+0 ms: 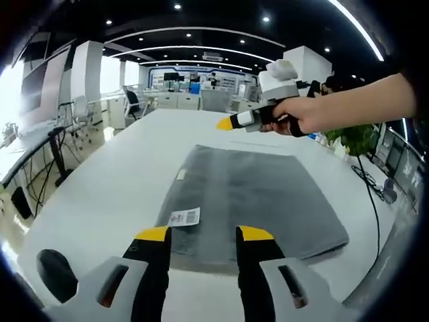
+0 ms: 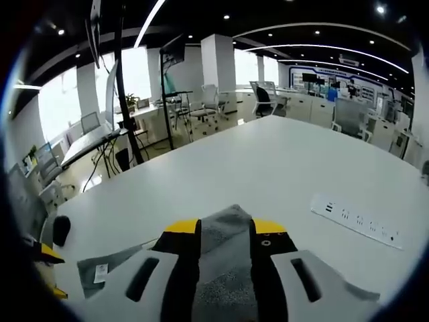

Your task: Fold the towel on the table until its edges align and the towel forms a compact rectangular stack.

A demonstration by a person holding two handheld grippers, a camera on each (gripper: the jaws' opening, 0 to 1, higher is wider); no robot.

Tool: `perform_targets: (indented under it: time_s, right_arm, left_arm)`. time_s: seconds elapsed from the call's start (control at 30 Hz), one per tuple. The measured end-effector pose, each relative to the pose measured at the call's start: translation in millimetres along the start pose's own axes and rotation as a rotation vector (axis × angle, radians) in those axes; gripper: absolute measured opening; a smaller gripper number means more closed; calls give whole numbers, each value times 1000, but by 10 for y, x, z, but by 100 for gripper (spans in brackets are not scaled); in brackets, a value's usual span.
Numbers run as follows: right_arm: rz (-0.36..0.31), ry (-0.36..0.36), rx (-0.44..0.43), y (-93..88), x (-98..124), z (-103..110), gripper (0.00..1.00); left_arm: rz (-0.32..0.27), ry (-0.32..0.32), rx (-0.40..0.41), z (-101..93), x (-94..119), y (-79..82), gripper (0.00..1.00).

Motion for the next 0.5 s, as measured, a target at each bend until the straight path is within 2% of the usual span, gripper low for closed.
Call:
perform_targets:
  time_s: [0.13, 0.2, 0.27, 0.33, 0.43, 0.5]
  right_arm:
    - [-3, 11, -5, 7, 178, -72, 32]
    - [-11, 46, -19, 2, 253, -75, 32]
    - [-12, 54, 2, -19, 322, -97, 33]
    - [-9, 54, -2, -66, 418, -130, 35]
    - [11, 43, -30, -210, 461, -319, 35]
    - [37, 30, -38, -271, 647, -283, 35]
  left_arm:
    - [-12, -36, -57, -159, -10, 37, 60]
    - [-20, -63, -57, -277, 5, 72, 63]
    - [-15, -82, -50, -330, -12, 53, 66]
    - [-8, -102, -62, -464, -12, 41, 69]
    - [15, -130, -115, -601, -25, 10, 72]
    - [10, -144, -140, -698, -32, 12, 71]
Point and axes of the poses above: the point that each gripper's makers call its tool centre point, and the gripper's own axes: x roughly backward along the fingers, z roughly to its left, y roughly out of its top, the point moved 1 cm from there along x, roughly backward along the fingers, and after that the axes turned 9 degrees about x, right-handed, at the moved point
